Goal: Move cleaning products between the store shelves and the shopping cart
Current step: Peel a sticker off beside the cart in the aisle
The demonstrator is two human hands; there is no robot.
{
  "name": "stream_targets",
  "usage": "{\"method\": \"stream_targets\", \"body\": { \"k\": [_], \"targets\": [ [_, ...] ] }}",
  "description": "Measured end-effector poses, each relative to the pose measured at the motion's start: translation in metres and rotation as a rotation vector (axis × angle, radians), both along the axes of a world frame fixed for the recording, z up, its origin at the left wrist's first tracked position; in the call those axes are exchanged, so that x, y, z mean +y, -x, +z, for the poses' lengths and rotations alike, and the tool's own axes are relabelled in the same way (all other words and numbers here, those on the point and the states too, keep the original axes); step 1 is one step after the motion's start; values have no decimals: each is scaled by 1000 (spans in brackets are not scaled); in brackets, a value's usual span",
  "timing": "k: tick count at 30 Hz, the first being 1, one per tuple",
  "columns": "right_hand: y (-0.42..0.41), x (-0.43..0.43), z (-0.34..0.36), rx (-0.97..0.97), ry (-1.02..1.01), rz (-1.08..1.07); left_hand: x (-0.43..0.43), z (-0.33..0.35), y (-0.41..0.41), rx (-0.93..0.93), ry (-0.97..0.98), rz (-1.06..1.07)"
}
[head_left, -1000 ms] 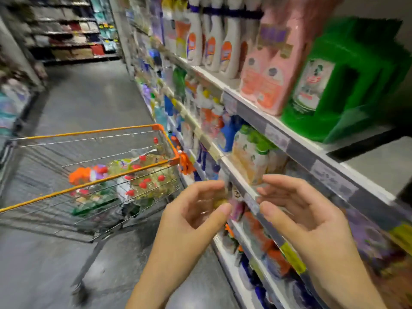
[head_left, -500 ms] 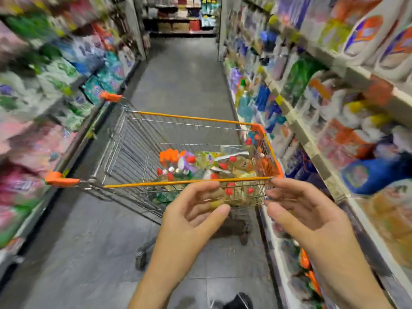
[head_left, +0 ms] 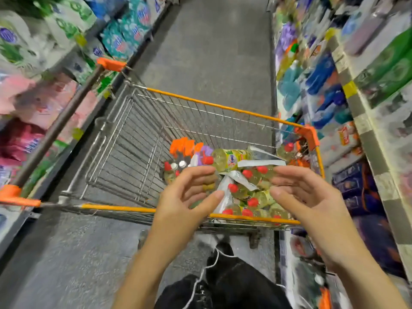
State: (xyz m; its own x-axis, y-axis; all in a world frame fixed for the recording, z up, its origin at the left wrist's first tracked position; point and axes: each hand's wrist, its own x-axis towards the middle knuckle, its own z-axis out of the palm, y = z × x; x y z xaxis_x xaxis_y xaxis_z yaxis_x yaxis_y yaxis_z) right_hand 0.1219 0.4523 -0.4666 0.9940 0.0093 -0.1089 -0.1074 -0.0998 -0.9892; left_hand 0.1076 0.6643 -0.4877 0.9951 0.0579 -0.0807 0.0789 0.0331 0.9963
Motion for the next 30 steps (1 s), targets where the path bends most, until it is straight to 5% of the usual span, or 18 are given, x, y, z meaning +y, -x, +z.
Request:
{"method": "stream_targets", "body": {
  "k": [9, 14, 19, 30],
  "targets": [
    [-107, 17, -119, 149, 201, 170, -9, -74, -90, 20, -107, -32],
    [-143, 24, -234, 72, 1062, 458, -4, -112, -111, 77, -136, -42],
    [-162, 32, -292, 88, 1508, 657, 2, -139, -118, 131, -155, -57],
    [-175, 30, -341, -5, 1629, 657, 4, -158, -123, 204, -190, -88]
  ]
}}
